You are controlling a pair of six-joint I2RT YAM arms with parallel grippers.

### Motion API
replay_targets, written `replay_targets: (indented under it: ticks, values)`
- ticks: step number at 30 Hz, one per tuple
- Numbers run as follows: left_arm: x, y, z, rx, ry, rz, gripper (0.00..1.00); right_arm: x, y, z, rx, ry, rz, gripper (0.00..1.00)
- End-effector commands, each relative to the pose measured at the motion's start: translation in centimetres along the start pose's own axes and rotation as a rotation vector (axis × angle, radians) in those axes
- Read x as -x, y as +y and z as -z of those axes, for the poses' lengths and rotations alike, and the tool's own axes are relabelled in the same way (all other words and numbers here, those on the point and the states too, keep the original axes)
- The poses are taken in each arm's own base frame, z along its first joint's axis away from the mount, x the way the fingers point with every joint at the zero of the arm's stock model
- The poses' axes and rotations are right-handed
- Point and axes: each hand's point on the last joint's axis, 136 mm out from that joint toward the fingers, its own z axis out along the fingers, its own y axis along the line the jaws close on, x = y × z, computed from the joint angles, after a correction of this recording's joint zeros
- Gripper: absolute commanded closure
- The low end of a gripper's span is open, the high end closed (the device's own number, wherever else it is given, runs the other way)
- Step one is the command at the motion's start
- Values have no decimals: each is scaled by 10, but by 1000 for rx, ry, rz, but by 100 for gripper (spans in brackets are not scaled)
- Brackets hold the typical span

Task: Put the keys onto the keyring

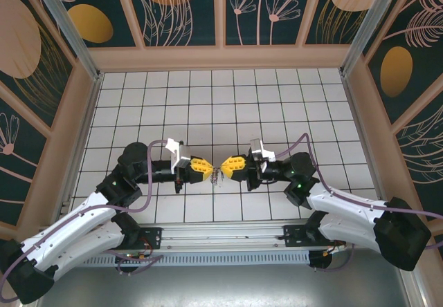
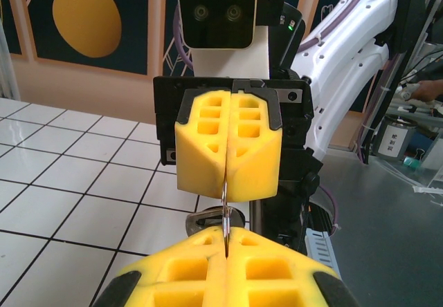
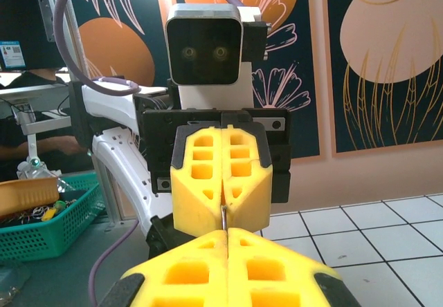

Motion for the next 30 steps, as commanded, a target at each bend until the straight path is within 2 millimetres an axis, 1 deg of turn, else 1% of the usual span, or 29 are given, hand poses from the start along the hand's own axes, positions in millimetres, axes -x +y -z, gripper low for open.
replay_targets:
  ticks: [1,30]
  values:
    - [20,-10,2,-33,-45,-62,100,8,7,3,25,-29,25,100]
    - [19,-10,2,-35,-44,-60,100,12,9,5,28,-42,29,100]
